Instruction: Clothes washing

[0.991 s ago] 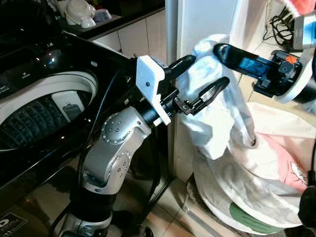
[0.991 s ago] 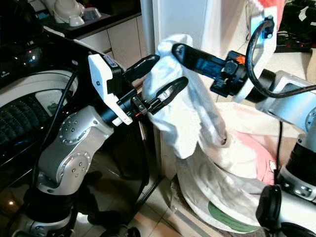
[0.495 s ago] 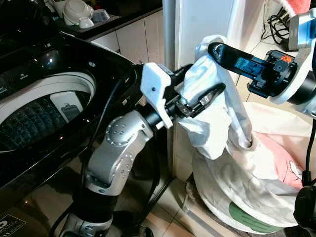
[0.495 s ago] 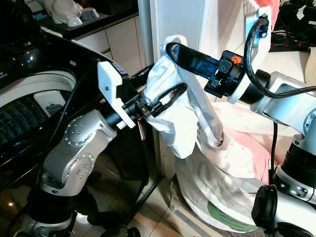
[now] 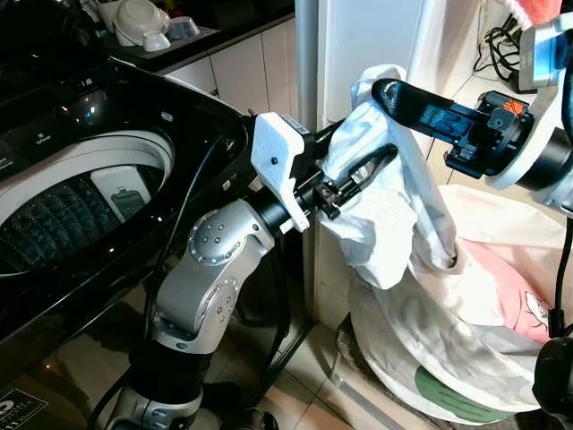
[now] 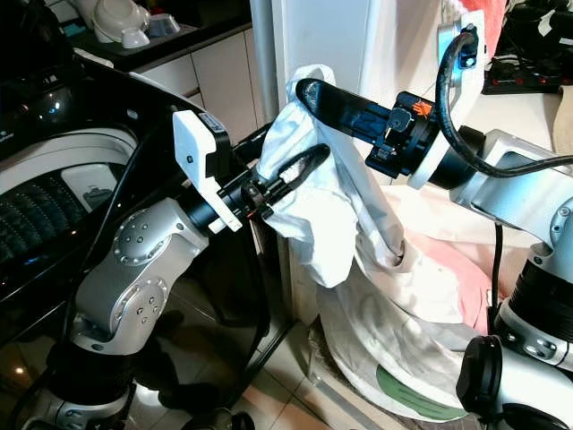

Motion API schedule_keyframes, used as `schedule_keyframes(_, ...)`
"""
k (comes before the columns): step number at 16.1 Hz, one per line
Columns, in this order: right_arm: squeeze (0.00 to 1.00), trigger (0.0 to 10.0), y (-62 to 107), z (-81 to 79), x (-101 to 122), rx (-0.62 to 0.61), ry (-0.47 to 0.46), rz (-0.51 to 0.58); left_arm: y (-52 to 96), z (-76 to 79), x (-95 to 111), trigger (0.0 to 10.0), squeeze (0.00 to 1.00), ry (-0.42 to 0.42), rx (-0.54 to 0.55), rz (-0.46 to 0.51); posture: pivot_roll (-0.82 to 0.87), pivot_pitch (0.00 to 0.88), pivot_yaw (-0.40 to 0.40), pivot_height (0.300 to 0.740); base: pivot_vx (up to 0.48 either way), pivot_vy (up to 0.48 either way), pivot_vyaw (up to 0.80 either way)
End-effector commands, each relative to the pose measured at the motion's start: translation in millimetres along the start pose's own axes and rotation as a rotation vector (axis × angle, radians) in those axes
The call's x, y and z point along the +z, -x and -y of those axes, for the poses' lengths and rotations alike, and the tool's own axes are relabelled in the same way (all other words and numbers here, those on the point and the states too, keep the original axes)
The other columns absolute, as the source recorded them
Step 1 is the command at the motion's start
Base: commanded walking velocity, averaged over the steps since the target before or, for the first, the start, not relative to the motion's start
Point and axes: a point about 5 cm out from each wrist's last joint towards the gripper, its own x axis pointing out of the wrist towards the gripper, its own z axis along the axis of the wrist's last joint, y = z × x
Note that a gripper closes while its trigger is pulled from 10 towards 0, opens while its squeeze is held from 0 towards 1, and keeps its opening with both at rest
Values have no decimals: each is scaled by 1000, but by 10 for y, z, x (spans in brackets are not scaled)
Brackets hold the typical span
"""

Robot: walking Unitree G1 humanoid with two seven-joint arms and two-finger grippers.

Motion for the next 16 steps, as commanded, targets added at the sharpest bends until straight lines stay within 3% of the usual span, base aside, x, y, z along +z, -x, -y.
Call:
schedule_keyframes(1, 0, 0, -35, -92, 40, 30, 37, 2, 1, -40, 44, 0, 0, -8, 13, 16, -86, 3, 96, 740, 0, 0, 0)
schedule_keyframes(6, 0, 0, -53, -94, 27, 21, 33, 1, 5, -61, 55, 0, 0, -9, 26, 25, -87, 3, 96, 740, 0, 0, 0)
schedule_keyframes(14, 0, 0, -24, -60, 29, -9, 35, 7, 38, -255, 131, 0, 0, -24, 126, 61, -85, 0, 99, 740, 0, 0, 0)
schedule_keyframes(15, 0, 314, -21, -50, 43, -24, 44, 21, 52, -331, 171, 0, 0, -38, 172, 79, -85, 0, 101, 740, 0, 0, 0)
schedule_keyframes(16, 43, 4118, -24, -56, 51, -19, 55, 26, 60, -381, 196, 0, 0, -50, 199, 87, -84, 0, 102, 740, 0, 0, 0)
